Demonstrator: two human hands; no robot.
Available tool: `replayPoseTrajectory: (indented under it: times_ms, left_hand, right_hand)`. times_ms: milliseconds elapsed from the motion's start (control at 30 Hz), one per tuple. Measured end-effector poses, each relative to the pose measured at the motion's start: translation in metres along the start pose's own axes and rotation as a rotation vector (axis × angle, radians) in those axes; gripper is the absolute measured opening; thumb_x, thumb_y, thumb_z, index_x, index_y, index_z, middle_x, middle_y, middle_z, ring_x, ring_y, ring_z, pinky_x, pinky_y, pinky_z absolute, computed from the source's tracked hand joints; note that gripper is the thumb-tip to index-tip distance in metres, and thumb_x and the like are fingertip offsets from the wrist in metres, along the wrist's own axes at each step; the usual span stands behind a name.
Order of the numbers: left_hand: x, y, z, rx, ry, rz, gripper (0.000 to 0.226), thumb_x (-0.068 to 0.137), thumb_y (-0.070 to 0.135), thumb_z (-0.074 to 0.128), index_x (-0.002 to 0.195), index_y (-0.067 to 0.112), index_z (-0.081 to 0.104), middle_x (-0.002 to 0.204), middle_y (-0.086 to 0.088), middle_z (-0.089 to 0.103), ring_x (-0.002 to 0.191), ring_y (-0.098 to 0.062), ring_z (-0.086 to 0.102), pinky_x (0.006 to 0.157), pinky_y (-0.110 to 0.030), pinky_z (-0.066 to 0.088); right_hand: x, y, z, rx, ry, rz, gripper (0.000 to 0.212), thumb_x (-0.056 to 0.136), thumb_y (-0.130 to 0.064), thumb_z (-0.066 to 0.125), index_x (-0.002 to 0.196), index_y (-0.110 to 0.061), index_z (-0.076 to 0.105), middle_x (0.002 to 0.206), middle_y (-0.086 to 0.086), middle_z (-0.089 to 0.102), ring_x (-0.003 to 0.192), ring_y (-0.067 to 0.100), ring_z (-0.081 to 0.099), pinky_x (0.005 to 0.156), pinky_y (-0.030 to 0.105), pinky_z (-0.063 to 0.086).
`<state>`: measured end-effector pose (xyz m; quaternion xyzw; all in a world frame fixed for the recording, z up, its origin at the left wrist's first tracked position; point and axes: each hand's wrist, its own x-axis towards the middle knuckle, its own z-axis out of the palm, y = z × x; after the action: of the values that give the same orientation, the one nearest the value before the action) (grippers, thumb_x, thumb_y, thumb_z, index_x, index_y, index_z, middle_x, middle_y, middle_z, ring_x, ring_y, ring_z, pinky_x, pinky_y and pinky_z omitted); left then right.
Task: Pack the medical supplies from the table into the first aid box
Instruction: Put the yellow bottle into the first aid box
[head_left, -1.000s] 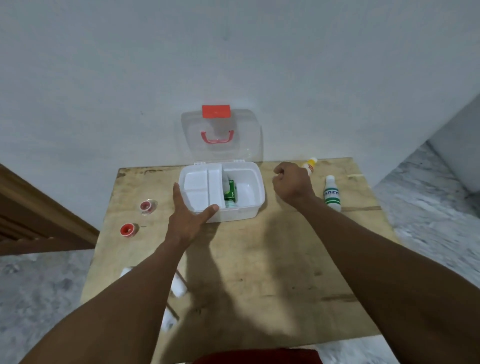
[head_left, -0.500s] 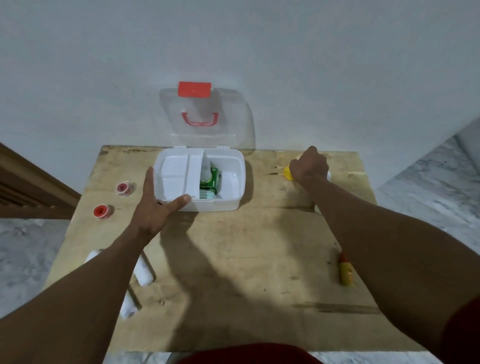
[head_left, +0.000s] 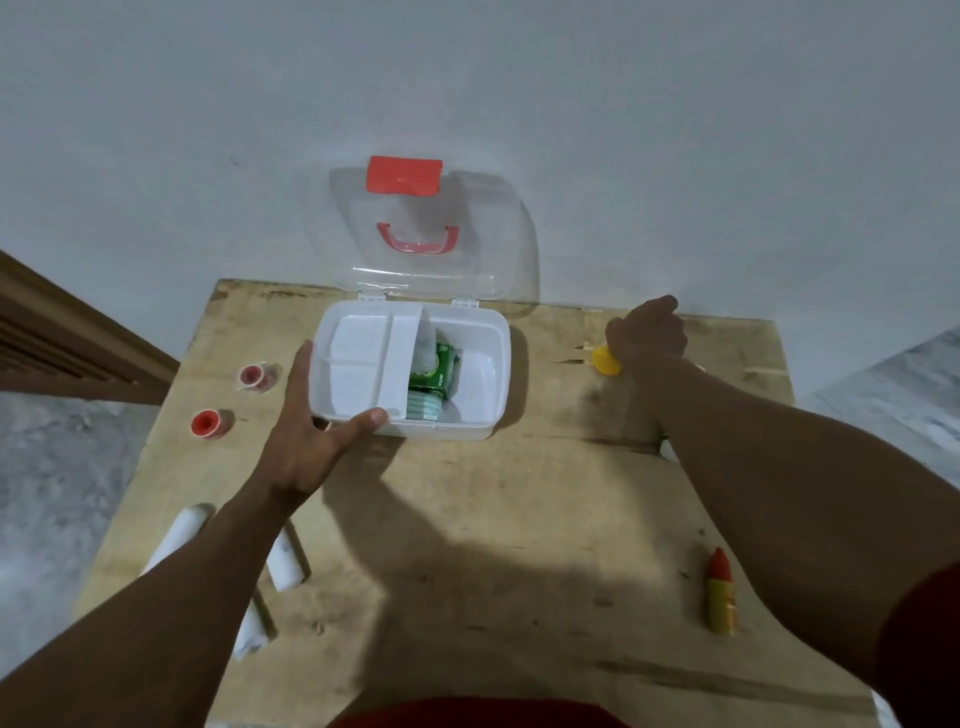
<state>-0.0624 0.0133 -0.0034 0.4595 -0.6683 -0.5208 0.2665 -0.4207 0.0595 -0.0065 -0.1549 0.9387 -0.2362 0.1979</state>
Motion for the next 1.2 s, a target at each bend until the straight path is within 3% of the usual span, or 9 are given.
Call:
replayPoseTrajectory:
  times_ms: [300,433,600,700,933,1067,1200]
  left_hand:
    - [-0.001,0.000,0.000,-0.002,-0.001,0.012,0.080,0.076,0.030,0.080,0.142,0.034,0.034,0.132,0.009,0.052,0.123,-0.010,0.053,0.095,-0.045,0.054]
    - [-0.004,-0.003,-0.001,-0.011,0.006,-0.008,0.082,0.074,0.035,0.082,0.140,0.038,0.034,0.130,0.015,0.053,0.121,-0.007,0.053,0.096,-0.047,0.053]
    - [-0.009,-0.009,-0.003,0.010,0.027,-0.058,0.102,0.067,0.051,0.085,0.147,0.042,0.023,0.136,0.014,0.052,0.123,-0.019,0.054,0.100,-0.052,0.050]
    - [-0.014,-0.007,-0.003,0.027,0.032,-0.072,0.105,0.067,0.051,0.081,0.149,0.042,0.017,0.136,0.011,0.050,0.120,-0.022,0.053,0.102,-0.050,0.047]
    - [-0.008,-0.001,-0.010,0.040,0.002,-0.136,0.105,0.077,0.043,0.080,0.154,0.034,0.009,0.144,-0.004,0.049,0.127,-0.034,0.049,0.105,-0.047,0.042]
    - [-0.008,0.001,-0.012,0.061,-0.010,-0.140,0.107,0.079,0.043,0.079,0.156,0.031,0.006,0.147,-0.008,0.047,0.131,-0.037,0.046,0.105,-0.044,0.039]
    - [-0.006,0.001,-0.015,0.079,-0.027,-0.128,0.107,0.080,0.043,0.078,0.157,0.030,0.005,0.149,-0.006,0.045,0.132,-0.035,0.045,0.104,-0.039,0.038]
  right_hand:
    - [-0.022,0.002,-0.005,-0.056,-0.048,-0.104,0.057,0.088,-0.018,0.065,0.136,-0.006,0.037,0.118,0.016,0.062,0.114,0.037,0.059,0.086,0.035,0.045]
    - [-0.048,0.010,-0.013,-0.002,-0.037,-0.174,0.059,0.085,-0.019,0.068,0.134,-0.012,0.037,0.099,0.012,0.055,0.095,0.033,0.057,0.077,0.032,0.039]
    - [-0.090,0.006,-0.033,0.096,0.031,-0.226,0.057,0.083,-0.016,0.067,0.129,-0.014,0.036,0.100,0.012,0.053,0.087,0.032,0.053,0.077,0.033,0.042]
    - [-0.116,-0.004,-0.047,0.157,0.091,-0.264,0.055,0.080,-0.014,0.067,0.126,-0.017,0.036,0.100,0.013,0.058,0.088,0.033,0.058,0.078,0.037,0.047]
    - [-0.172,-0.037,-0.051,0.205,0.150,-0.395,0.054,0.079,-0.019,0.069,0.123,-0.023,0.036,0.091,0.010,0.061,0.082,0.034,0.061,0.072,0.033,0.045]
    - [-0.201,-0.052,-0.040,0.209,0.174,-0.538,0.058,0.079,-0.022,0.072,0.125,-0.023,0.038,0.087,0.009,0.063,0.083,0.034,0.064,0.080,0.043,0.055]
    - [-0.216,-0.059,-0.024,0.232,0.145,-0.649,0.055,0.078,-0.020,0.073,0.122,-0.025,0.039,0.091,0.011,0.065,0.081,0.032,0.066,0.079,0.048,0.057]
